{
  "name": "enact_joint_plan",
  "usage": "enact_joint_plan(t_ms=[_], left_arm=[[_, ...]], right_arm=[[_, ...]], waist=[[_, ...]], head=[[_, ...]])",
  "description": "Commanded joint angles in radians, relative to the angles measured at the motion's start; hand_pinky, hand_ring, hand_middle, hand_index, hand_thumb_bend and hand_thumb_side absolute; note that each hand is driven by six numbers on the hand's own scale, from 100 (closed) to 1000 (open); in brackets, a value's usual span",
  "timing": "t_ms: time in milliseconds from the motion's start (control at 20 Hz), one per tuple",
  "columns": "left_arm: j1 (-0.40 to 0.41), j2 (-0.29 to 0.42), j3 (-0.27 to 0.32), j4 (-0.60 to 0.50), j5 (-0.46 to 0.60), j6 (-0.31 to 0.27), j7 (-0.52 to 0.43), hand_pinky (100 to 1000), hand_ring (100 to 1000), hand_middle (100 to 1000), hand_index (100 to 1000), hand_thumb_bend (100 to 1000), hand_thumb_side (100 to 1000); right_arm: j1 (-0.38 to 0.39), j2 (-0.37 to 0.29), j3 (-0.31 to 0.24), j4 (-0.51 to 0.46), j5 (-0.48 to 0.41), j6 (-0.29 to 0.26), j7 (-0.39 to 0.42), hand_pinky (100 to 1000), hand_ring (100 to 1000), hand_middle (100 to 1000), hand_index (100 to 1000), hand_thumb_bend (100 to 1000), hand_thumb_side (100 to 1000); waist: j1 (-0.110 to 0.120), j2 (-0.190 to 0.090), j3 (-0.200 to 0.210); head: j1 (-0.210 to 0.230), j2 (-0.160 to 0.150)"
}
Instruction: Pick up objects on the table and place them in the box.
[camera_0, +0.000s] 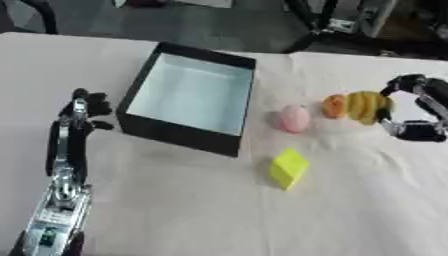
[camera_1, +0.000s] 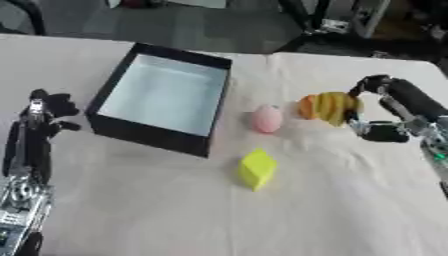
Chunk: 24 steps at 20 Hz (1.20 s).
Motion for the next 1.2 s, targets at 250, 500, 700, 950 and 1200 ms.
enact_joint_plan(t_ms=[250, 500, 700, 950, 1200], left_arm=[[-0.031, -0.017, -0.012, -0.021, 0.005, -0.004, -0.013, 516, 640, 569, 691, 100, 970], [-0.065, -0.049, -0.042, -0.023, 0.007, -0.008, -0.042, 516, 641, 570, 690, 100, 967], [-0.095, -0.080, -0.069, -0.022, 0.005, -0.013, -0.069, 517, 641, 570, 690, 100, 962], [-0.127, -0.111, -0.096, -0.023, 0.001, -0.020, -0.100, 516, 635, 567, 688, 100, 957], [-0.144, -0.128, -0.095, -0.029, -0.007, -0.024, -0.103, 476, 566, 510, 678, 100, 951]], right_arm=[[-0.109, -0.083, 0.004, -0.062, -0.144, 0.034, 0.035, 790, 827, 605, 238, 100, 205], [-0.205, -0.065, 0.029, -0.027, -0.167, 0.030, 0.083, 793, 828, 608, 242, 100, 204], [-0.256, -0.037, 0.055, 0.011, -0.150, 0.008, 0.136, 798, 831, 616, 244, 100, 200], [-0.296, 0.017, 0.070, 0.082, -0.133, -0.025, 0.203, 798, 836, 613, 247, 100, 199], [-0.321, 0.069, 0.077, 0.159, -0.124, -0.087, 0.267, 807, 849, 630, 298, 100, 198]], waist=[[0.028, -0.007, 0.031], [0.042, 0.009, 0.098], [0.048, 0.019, 0.157], [0.055, 0.029, 0.217], [0.060, 0.034, 0.251]], head=[[-0.031, -0.001], [-0.095, -0.001], [-0.153, -0.001], [-0.214, -0.001], [-0.253, -0.001]])
